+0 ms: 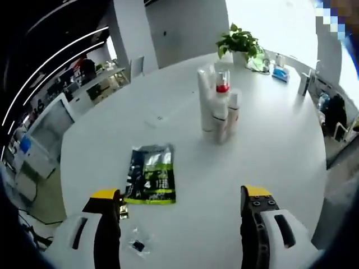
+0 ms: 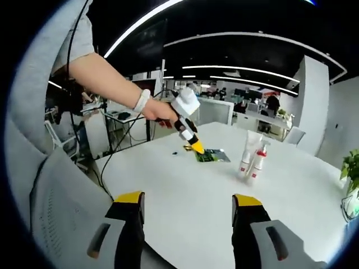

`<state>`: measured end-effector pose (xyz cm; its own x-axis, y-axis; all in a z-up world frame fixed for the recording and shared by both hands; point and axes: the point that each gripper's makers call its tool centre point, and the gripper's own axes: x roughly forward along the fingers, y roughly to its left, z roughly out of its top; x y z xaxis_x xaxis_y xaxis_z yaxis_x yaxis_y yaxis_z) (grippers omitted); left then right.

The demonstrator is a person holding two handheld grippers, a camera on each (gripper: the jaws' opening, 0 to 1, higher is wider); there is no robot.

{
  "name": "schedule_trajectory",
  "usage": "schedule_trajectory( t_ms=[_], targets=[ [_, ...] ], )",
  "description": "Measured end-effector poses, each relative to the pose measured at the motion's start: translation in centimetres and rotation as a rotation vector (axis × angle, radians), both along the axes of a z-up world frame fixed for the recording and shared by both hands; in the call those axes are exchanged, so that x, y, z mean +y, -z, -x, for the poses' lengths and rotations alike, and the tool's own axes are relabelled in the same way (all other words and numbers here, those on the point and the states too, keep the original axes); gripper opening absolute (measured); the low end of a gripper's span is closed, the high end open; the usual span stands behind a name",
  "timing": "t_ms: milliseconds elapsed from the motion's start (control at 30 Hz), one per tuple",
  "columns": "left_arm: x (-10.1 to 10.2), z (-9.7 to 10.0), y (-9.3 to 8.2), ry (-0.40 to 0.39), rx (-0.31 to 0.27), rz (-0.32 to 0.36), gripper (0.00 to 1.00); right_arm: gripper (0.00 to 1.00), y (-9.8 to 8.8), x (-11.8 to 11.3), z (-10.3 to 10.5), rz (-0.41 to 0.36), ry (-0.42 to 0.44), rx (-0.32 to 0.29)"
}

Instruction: Arrange the skincare products in the storage area until every visible bottle or jar stands upright without overlapping.

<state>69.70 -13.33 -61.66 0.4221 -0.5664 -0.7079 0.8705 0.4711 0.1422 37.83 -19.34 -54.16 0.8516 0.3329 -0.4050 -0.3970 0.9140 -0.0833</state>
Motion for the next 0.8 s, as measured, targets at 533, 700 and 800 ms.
schedule_trajectory(
  t_ms=[533,700,800],
  targets=[
    [0.3,-6.6,3.4,-0.049,0.041,-0.046,0.87,0.49,-0.2,-0.1,-0.1,0.001,0.005,-0.004],
    [0.3,-7.9,4.4,-0.045,0.067,-0.071,0.9,0.48,-0.2,-0.6,-0.1,0.016,0.022,-0.007],
    [0.0,-8.6,5.0,-0.054,0.086,-0.068,0.91,0.48,-0.2,-0.6,-0.1,0.018,0.026,-0.003]
  ],
)
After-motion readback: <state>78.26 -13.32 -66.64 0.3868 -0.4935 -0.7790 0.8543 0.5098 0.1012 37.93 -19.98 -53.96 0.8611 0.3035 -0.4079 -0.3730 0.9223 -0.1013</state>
